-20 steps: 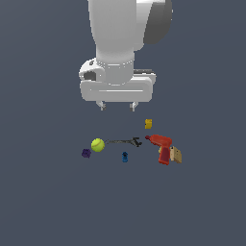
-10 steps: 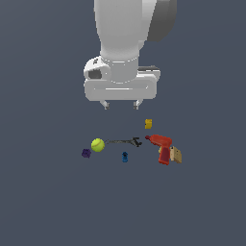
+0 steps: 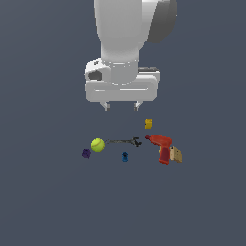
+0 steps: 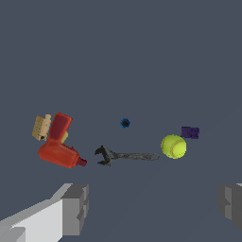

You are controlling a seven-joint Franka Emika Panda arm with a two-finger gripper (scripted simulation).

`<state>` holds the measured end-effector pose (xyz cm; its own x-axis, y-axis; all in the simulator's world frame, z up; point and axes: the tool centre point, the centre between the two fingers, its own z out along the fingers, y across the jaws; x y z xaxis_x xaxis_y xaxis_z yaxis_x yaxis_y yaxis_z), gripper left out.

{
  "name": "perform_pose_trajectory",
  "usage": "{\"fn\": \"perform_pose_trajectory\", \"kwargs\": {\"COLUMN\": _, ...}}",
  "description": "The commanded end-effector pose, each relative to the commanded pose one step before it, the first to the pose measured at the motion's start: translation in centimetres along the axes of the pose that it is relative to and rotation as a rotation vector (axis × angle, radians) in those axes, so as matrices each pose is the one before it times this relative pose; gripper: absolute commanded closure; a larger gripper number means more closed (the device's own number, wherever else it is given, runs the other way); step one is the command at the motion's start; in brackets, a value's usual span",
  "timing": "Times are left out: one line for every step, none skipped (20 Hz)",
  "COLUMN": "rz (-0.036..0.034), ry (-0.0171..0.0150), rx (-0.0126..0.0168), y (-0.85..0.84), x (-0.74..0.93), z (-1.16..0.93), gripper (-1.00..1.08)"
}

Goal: Pick up a designated object from a clutter of objects.

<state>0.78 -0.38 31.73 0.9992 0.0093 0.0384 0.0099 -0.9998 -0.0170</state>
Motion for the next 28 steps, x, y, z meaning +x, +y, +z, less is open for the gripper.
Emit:
{"fn": "perform_pose_trajectory", "kwargs": {"rz": 0.01602, "ry": -0.00176, "rx": 0.00168, "y": -0.053, "x": 0.2, "z": 0.528, "gripper": -0.92}}
{"fn": "perform_pose_trajectory", "kwargs": {"rz": 0.00947, "ry": -0.00063, "rx": 0.00091, "y": -0.028, "x": 0.12, "z": 0.288, "gripper": -0.92}}
{"fn": "perform_pose_trajectory", "kwargs": {"rz": 0.01052, "ry": -0.00071, "rx": 0.00098, "y": -0.035, "x": 0.132, "z": 0.323, "gripper": -0.92}}
{"fn": "perform_pose_trajectory", "kwargs": {"rz": 0.01187, "ry": -0.0008, "rx": 0.00106, "y": -0.04, "x": 0.146, "z": 0.366, "gripper": -0.92}}
{"fn": "perform_pose_trajectory", "kwargs": {"rz": 0.0132, "ry": -0.0009, "rx": 0.00112, "y": -0.045, "x": 0.159, "z": 0.409, "gripper": -0.92}}
{"fn": "perform_pose_trajectory", "kwargs": {"rz": 0.01449, "ry": -0.001, "rx": 0.00113, "y": -0.052, "x": 0.17, "z": 0.45, "gripper": -0.92}}
{"fn": "perform_pose_trajectory", "kwargs": {"rz": 0.01588, "ry": -0.0011, "rx": 0.00112, "y": -0.057, "x": 0.181, "z": 0.494, "gripper": -0.92}}
{"fn": "perform_pose_trajectory", "kwargs": {"rz": 0.01726, "ry": -0.0012, "rx": 0.00109, "y": -0.062, "x": 0.19, "z": 0.539, "gripper": -0.92}}
{"fn": "perform_pose_trajectory", "kwargs": {"rz": 0.01867, "ry": -0.0013, "rx": 0.00103, "y": -0.068, "x": 0.199, "z": 0.585, "gripper": -0.92}}
{"fn": "perform_pose_trajectory", "kwargs": {"rz": 0.0201, "ry": -0.00139, "rx": 0.00093, "y": -0.073, "x": 0.206, "z": 0.632, "gripper": -0.92}}
{"fn": "perform_pose_trajectory", "kwargs": {"rz": 0.02155, "ry": -0.00147, "rx": 0.0008, "y": -0.079, "x": 0.211, "z": 0.68, "gripper": -0.92}}
{"fn": "perform_pose_trajectory", "kwargs": {"rz": 0.023, "ry": -0.00154, "rx": 0.00063, "y": -0.084, "x": 0.214, "z": 0.729, "gripper": -0.92}}
{"fn": "perform_pose_trajectory", "kwargs": {"rz": 0.02446, "ry": -0.00159, "rx": 0.00041, "y": -0.089, "x": 0.216, "z": 0.779, "gripper": -0.92}}
{"fn": "perform_pose_trajectory", "kwargs": {"rz": 0.02593, "ry": -0.00162, "rx": 0.00016, "y": -0.093, "x": 0.215, "z": 0.829, "gripper": -0.92}}
{"fn": "perform_pose_trajectory", "kwargs": {"rz": 0.02737, "ry": -0.00163, "rx": -0.00014, "y": -0.097, "x": 0.213, "z": 0.879, "gripper": -0.92}}
{"fn": "perform_pose_trajectory", "kwargs": {"rz": 0.02793, "ry": -0.00155, "rx": -0.00047, "y": -0.096, "x": 0.202, "z": 0.901, "gripper": -0.92}}
{"fn": "perform_pose_trajectory", "kwargs": {"rz": 0.02794, "ry": -0.00142, "rx": -0.00078, "y": -0.093, "x": 0.186, "z": 0.905, "gripper": -0.92}}
{"fn": "perform_pose_trajectory", "kwargs": {"rz": 0.02795, "ry": -0.00127, "rx": -0.00109, "y": -0.089, "x": 0.172, "z": 0.909, "gripper": -0.92}}
{"fn": "perform_pose_trajectory", "kwargs": {"rz": 0.02795, "ry": -0.00111, "rx": -0.00139, "y": -0.084, "x": 0.157, "z": 0.913, "gripper": -0.92}}
{"fn": "perform_pose_trajectory", "kwargs": {"rz": 0.02795, "ry": -0.00093, "rx": -0.00168, "y": -0.079, "x": 0.143, "z": 0.916, "gripper": -0.92}}
{"fn": "perform_pose_trajectory", "kwargs": {"rz": 0.0278, "ry": -0.00073, "rx": -0.00195, "y": -0.073, "x": 0.128, "z": 0.915, "gripper": -0.92}}
{"fn": "perform_pose_trajectory", "kwargs": {"rz": 0.02659, "ry": -0.0005, "rx": -0.00212, "y": -0.064, "x": 0.11, "z": 0.878, "gripper": -0.92}}
{"fn": "perform_pose_trajectory", "kwargs": {"rz": 0.02513, "ry": -0.00028, "rx": -0.00222, "y": -0.054, "x": 0.094, "z": 0.833, "gripper": -0.92}}
{"fn": "perform_pose_trajectory", "kwargs": {"rz": 0.02366, "ry": -0.00008, "rx": -0.00228, "y": -0.045, "x": 0.079, "z": 0.787, "gripper": -0.92}}
{"fn": "perform_pose_trajectory", "kwargs": {"rz": 0.0222, "ry": 0.00009, "rx": -0.00229, "y": -0.037, "x": 0.066, "z": 0.74, "gripper": -0.92}}
{"fn": "perform_pose_trajectory", "kwargs": {"rz": 0.02074, "ry": 0.00023, "rx": -0.00227, "y": -0.03, "x": 0.055, "z": 0.693, "gripper": -0.92}}
{"fn": "perform_pose_trajectory", "kwargs": {"rz": 0.01927, "ry": 0.00036, "rx": -0.00222, "y": -0.024, "x": 0.045, "z": 0.646, "gripper": -0.92}}
{"fn": "perform_pose_trajectory", "kwargs": {"rz": 0.01783, "ry": 0.00045, "rx": -0.00215, "y": -0.017, "x": 0.037, "z": 0.598, "gripper": -0.92}}
